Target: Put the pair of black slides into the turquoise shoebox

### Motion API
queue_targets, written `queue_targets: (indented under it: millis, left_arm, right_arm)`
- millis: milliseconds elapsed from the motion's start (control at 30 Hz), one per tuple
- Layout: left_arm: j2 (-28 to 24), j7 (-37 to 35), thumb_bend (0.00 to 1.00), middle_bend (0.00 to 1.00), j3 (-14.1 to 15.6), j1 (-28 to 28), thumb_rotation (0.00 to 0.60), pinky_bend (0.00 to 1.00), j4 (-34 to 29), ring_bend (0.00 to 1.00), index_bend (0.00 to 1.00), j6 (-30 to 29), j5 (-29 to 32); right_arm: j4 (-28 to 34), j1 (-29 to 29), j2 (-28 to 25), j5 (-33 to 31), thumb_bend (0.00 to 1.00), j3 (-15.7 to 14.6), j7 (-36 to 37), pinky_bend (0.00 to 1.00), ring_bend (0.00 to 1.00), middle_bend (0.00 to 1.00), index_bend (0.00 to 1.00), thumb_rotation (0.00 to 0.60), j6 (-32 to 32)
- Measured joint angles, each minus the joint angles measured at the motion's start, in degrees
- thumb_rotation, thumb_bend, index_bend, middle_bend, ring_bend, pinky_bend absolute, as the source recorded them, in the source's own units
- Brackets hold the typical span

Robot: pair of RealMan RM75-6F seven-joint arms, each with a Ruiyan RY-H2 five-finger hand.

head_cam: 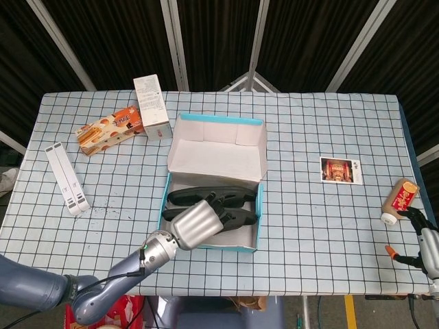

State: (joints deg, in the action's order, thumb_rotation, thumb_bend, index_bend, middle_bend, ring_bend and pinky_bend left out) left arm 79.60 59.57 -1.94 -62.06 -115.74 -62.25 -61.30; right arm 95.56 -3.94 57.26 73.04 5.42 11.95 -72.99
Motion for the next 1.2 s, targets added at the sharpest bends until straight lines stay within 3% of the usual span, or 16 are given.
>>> queue_targets:
  millis: [200, 667, 1200]
  left_arm:
    - [-0.5, -3.2, 0.27, 0.47, -0.2, 2.6, 0.6, 0.34, 3.2, 0.29, 0.33, -0.7, -1.4]
    - [5.5, -7.6, 0.27, 0.48, 0.5, 3.8, 0.6, 0.35, 13.2, 0.31, 0.32, 1.9, -3.2]
    - [7.5, -4.3, 0.27, 0.5, 1.4, 4.7, 0.6, 0.35, 17.6, 0.33, 0.34, 2.6, -3.9]
  right_arm:
    - [0.3, -0.1, -0.1, 0.1, 0.23, -0.1, -0.1, 0.27, 0.23, 0.15, 0.24, 0.6, 0.3]
    - [-0.2, 0.0, -0.2, -0.3, 0.23, -0.1, 0.3, 0.27, 0.23, 0.15, 0.25, 0.6, 0.5]
    - [-0.3, 0.0, -0.3, -0.2, 0.23, -0.1, 0.6, 0.27, 0.23, 0.15, 0.25, 0.6, 0.6]
